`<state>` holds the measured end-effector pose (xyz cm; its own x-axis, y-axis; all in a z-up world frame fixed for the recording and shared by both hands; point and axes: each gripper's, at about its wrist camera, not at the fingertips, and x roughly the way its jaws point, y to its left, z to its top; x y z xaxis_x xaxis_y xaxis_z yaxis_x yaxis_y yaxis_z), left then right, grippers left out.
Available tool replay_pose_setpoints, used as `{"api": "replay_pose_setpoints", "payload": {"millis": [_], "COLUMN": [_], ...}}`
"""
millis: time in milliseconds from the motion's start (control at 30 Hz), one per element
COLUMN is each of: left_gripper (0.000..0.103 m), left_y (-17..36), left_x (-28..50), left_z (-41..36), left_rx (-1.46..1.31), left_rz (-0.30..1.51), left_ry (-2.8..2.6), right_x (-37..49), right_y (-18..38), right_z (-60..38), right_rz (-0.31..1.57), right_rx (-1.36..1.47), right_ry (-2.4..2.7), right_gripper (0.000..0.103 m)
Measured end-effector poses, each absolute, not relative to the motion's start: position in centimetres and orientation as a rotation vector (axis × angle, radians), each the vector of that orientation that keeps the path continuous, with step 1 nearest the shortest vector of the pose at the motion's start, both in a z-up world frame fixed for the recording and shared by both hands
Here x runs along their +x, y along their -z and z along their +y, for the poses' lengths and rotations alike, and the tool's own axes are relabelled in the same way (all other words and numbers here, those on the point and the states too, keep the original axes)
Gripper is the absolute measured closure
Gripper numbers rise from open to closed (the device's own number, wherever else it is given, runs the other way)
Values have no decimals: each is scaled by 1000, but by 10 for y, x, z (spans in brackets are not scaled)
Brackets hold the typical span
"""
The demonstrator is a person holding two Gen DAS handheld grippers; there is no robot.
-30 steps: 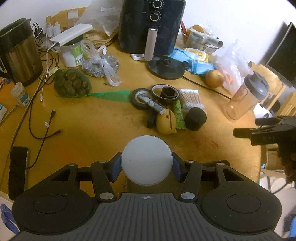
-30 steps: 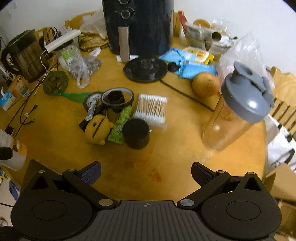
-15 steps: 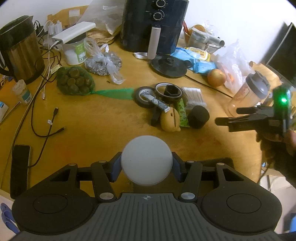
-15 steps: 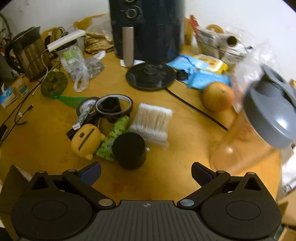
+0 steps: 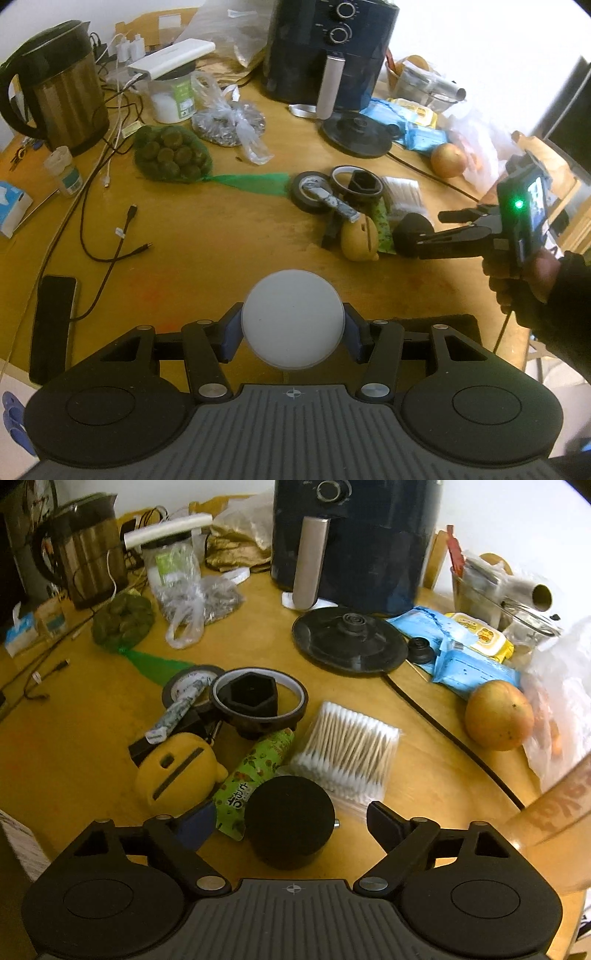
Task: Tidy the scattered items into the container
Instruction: 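Grasp the black round jar with the right gripper while the left holds the cup, then carry the white cup and black jar with both grippers over the cardboard box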
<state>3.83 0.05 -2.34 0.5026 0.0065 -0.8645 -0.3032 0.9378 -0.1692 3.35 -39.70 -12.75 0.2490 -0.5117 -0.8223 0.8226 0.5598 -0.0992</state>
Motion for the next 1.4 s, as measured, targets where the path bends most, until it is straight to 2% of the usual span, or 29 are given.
{"api": "replay_pose_setpoints", "payload": {"millis": [267,700,1400], "left_gripper": [50,50,50], "left_y": [23,21,12], "left_x": [36,36,35], "left_z": [7,5,-19], "left_rx": [-336,-334,-305], "left_rz": [1031,1025,983], "left_ry": [-217,-225,-192], "right_x": [38,38,1], "right_y": [141,134,33], "right_z": [-408,-407,-328], "right_rz": [965,967,783], "right_rx": [445,456,466], "right_ry": [938,986,1042], "right_gripper": [42,43,43]}}
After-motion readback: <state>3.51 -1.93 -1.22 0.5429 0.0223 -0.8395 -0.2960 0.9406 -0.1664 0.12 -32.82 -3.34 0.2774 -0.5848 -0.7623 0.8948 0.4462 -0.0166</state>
